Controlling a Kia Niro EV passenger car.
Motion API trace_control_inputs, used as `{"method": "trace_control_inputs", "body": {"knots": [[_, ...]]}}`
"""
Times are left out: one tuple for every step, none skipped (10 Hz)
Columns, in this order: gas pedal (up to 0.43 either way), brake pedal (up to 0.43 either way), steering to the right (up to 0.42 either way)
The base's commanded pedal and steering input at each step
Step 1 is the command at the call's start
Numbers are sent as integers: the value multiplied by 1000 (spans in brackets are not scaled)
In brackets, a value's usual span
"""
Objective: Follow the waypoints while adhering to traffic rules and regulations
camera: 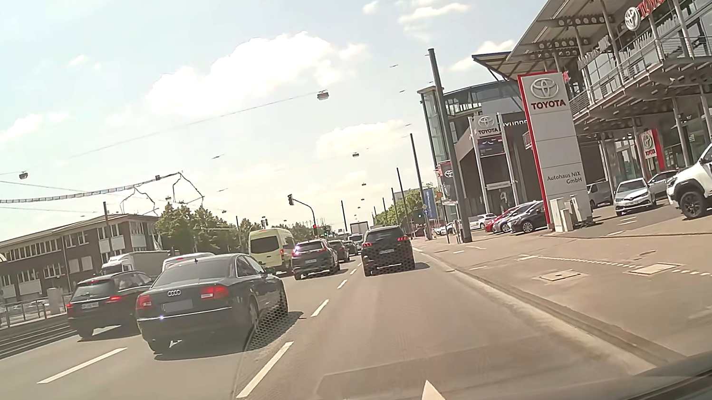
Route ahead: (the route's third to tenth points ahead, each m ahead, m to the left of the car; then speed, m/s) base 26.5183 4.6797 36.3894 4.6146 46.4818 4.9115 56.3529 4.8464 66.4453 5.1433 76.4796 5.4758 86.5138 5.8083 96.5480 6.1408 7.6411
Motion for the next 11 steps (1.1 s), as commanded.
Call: {"method": "trace_control_inputs", "body": {"knots": [[331,30,-3],[331,30,-3],[331,30,-3],[331,30,-3],[331,30,-3],[331,30,-3],[331,30,-3],[331,30,-3],[331,30,-3],[331,30,-3],[331,30,-3]]}}
